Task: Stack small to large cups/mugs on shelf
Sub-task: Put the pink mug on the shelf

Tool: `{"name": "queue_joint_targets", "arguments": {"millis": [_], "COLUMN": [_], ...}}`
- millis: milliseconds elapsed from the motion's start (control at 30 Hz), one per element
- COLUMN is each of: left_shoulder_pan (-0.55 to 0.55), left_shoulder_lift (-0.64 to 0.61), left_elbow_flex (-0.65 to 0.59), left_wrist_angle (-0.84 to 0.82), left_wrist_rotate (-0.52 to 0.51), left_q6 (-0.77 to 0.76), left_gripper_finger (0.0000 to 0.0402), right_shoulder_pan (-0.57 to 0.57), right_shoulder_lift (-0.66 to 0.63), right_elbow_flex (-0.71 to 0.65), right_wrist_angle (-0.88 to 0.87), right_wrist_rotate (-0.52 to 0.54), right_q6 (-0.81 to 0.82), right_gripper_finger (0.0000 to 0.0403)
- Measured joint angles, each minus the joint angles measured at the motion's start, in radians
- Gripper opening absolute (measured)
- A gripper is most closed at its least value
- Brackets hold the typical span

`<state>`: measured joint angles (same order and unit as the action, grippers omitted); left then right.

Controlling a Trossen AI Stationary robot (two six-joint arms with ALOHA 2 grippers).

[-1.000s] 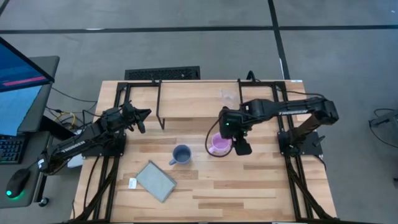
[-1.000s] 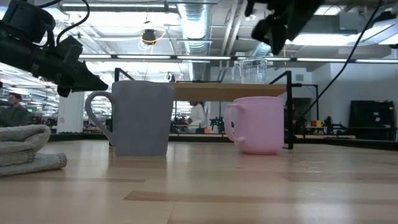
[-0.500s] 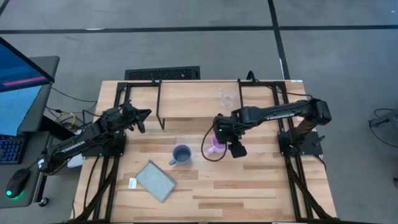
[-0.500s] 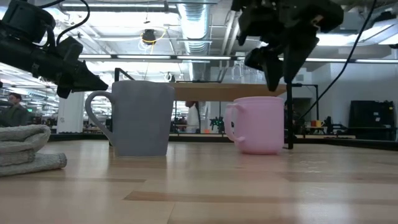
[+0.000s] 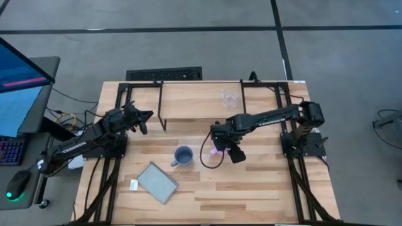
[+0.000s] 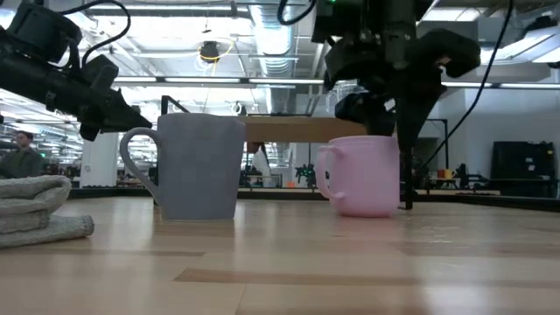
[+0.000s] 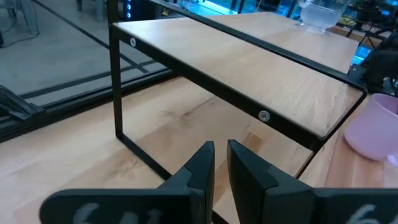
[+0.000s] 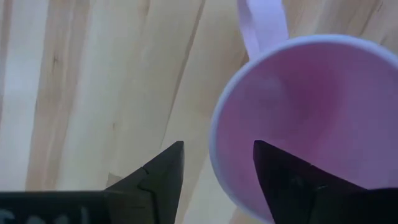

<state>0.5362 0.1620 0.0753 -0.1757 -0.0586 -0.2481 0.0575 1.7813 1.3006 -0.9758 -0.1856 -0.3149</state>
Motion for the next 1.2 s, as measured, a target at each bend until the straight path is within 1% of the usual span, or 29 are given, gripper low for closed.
{"name": "queue_joint_targets", "arguments": {"millis": [67, 167, 433, 567, 633, 767, 867, 933, 1100, 1200], "left_shoulder_pan": [0.0, 0.0, 0.0, 0.0, 0.0, 0.0, 0.0, 0.0, 0.0, 0.0], "left_shoulder_lift": [0.006, 0.009, 0.008, 0.008, 0.008, 0.008, 0.008, 0.008, 0.008, 0.008], "left_elbow_flex": [0.0, 0.0, 0.0, 0.0, 0.0, 0.0, 0.0, 0.0, 0.0, 0.0], "left_wrist_angle": [0.0, 0.0, 0.0, 0.001, 0.001, 0.001, 0.001, 0.002, 0.002, 0.002], "left_wrist_rotate": [0.0, 0.0, 0.0, -0.001, 0.0, -0.001, -0.001, -0.008, -0.009, -0.009], "left_q6": [0.0, 0.0, 0.0, 0.0, 0.0, 0.0, 0.0, 0.0, 0.001, 0.001], "left_gripper_finger": [0.0033, 0.0033, 0.0033, 0.0033, 0.0033, 0.0033, 0.0033, 0.0033, 0.0033, 0.0033], "right_shoulder_pan": [0.001, 0.001, -0.008, -0.015, -0.02, -0.021, -0.021, -0.021, -0.021, -0.021], "right_shoulder_lift": [0.009, 0.01, -0.001, -0.004, -0.005, -0.004, -0.003, -0.003, 0.003, 0.002], "right_elbow_flex": [0.0, 0.001, 0.001, 0.004, 0.004, 0.003, 0.008, 0.026, 0.083, 0.125], "right_wrist_angle": [0.0, 0.007, 0.013, 0.014, 0.012, -0.01, -0.025, -0.06, -0.118, -0.154], "right_wrist_rotate": [0.0, 0.0, 0.0, 0.004, 0.003, 0.002, 0.0, -0.001, -0.003, -0.002], "right_q6": [0.0, 0.0, 0.0, -0.008, -0.009, 0.001, 0.004, 0.007, 0.027, 0.027], "right_gripper_finger": [0.0204, 0.0177, 0.0065, 0.0019, 0.0012, 0.0022, 0.0017, 0.001, 0.0015, 0.0011]}}
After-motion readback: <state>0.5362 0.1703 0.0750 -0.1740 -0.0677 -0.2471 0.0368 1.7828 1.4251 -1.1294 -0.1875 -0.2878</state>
